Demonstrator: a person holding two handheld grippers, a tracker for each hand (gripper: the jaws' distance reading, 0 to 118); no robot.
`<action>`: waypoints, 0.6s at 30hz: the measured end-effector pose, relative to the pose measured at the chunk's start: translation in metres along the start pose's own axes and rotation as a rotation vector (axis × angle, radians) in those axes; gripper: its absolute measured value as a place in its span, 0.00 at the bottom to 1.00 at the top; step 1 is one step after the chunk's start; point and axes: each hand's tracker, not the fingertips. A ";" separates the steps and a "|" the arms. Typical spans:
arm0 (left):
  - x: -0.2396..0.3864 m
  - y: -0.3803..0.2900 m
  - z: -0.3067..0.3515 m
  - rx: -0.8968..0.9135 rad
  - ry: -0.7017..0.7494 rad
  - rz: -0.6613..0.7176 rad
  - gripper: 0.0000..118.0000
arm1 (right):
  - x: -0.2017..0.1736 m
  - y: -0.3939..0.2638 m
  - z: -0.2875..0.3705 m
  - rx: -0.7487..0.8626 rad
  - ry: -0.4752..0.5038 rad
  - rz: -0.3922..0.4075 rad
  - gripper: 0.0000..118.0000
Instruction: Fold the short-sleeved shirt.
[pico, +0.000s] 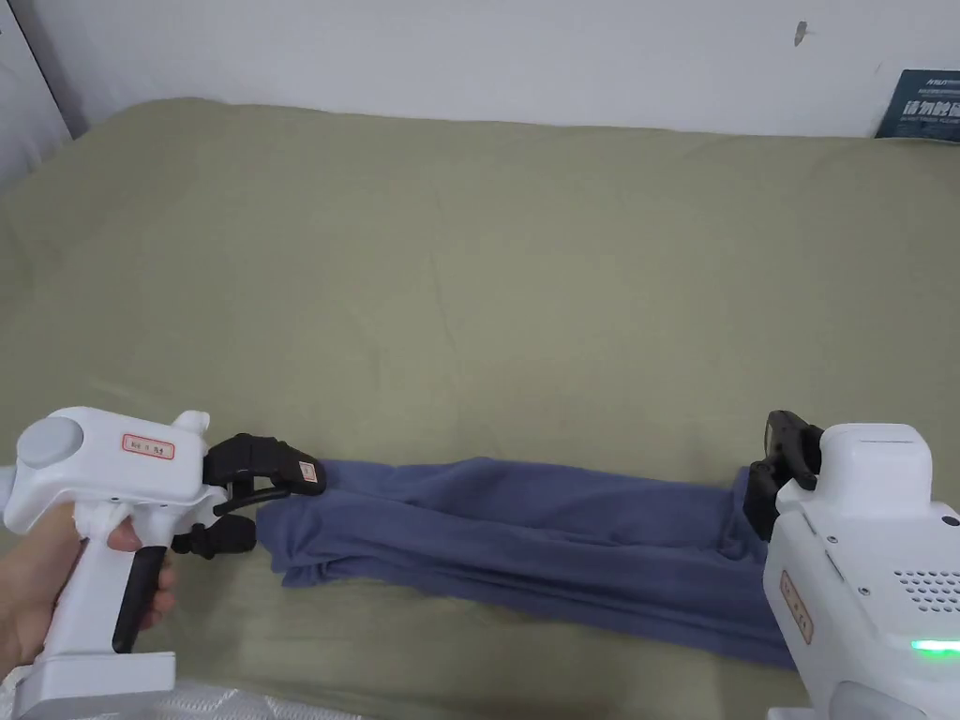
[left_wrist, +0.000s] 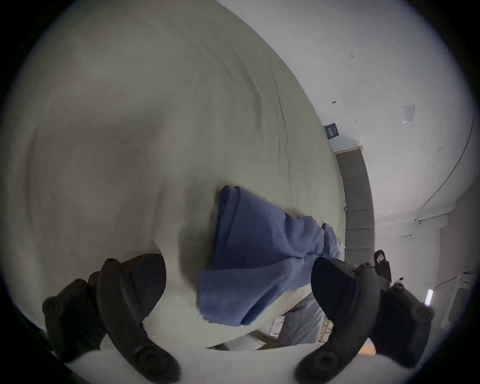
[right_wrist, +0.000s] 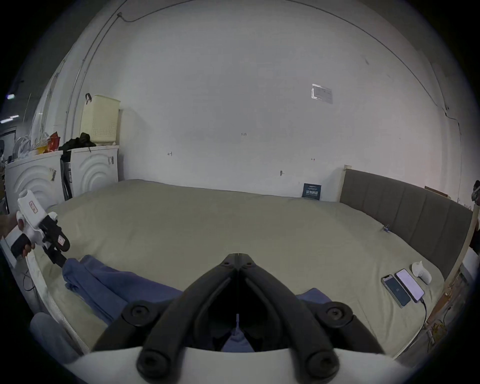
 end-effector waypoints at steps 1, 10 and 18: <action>-0.001 -0.001 -0.004 0.002 -0.040 0.016 0.98 | 0.001 0.000 -0.001 -0.008 -0.001 -0.010 0.00; 0.034 -0.003 -0.038 -0.028 -0.016 -0.084 0.96 | 0.004 0.000 -0.005 -0.028 -0.008 -0.015 0.00; 0.037 -0.013 -0.050 -0.007 0.069 -0.099 0.08 | 0.004 -0.005 -0.004 -0.043 -0.002 -0.013 0.00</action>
